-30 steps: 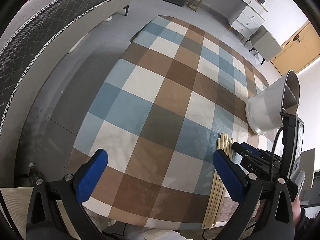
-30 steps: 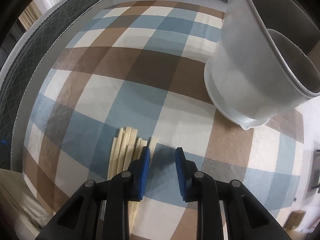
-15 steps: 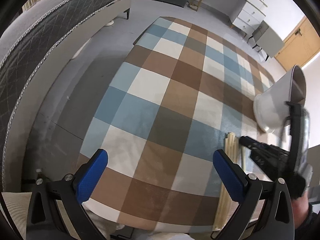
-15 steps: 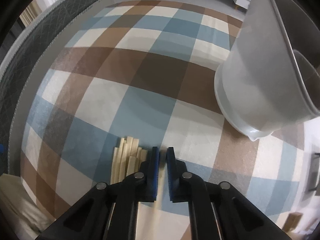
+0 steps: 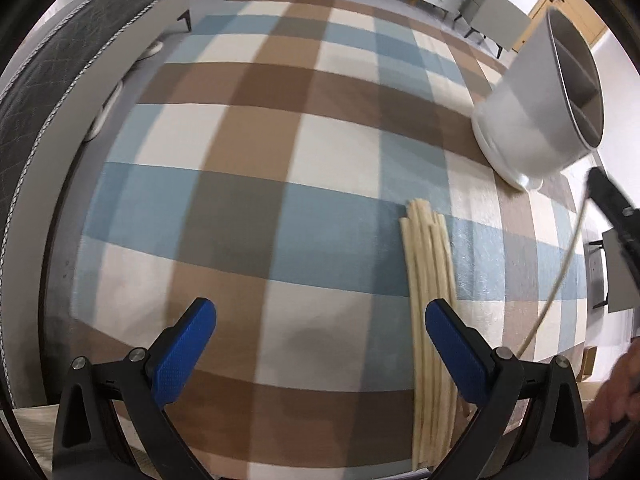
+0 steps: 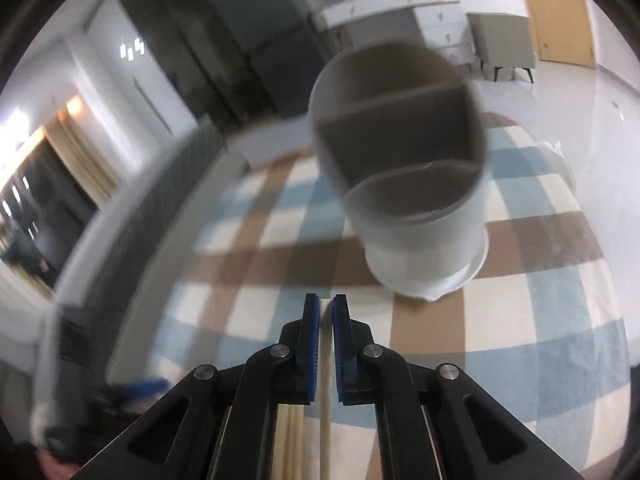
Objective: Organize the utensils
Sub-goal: 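Lift the chopstick with the right tool while the left tool grasps another chopstick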
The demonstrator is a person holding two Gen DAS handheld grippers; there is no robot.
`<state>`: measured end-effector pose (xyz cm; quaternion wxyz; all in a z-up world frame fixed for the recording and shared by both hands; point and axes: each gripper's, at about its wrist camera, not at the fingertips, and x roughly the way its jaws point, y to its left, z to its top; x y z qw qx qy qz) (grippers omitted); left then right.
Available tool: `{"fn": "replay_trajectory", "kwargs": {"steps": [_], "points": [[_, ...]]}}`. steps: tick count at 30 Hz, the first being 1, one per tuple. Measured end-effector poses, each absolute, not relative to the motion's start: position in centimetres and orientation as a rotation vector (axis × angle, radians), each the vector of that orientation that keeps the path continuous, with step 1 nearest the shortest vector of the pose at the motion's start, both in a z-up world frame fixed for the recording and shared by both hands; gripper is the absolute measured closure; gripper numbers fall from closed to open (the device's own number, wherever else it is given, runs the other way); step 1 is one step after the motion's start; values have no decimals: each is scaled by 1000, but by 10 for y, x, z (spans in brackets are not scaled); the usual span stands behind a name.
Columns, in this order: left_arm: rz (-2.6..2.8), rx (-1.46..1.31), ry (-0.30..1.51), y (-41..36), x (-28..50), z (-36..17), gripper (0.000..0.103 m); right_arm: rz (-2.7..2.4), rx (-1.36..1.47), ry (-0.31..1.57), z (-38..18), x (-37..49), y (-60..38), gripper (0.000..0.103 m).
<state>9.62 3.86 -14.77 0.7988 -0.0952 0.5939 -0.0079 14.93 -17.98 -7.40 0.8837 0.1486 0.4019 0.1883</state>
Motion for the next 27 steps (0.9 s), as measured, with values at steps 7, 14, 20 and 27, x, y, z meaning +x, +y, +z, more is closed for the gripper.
{"fn": "replay_trajectory", "kwargs": {"steps": [7,14,20,27], "points": [[33,-118,1330,19,99,-162,1,375,394,763,-65,142,-210,97],[106,-118,1362,22,97,-170,1,369,392,735,-58,128,-227,97],[99,-78,1336,18,101,-167,8,368,402,730,-55,123,-234,97],[52,-79,1299,14,113,-158,63,369,439,722,-52,121,-241,97]]}}
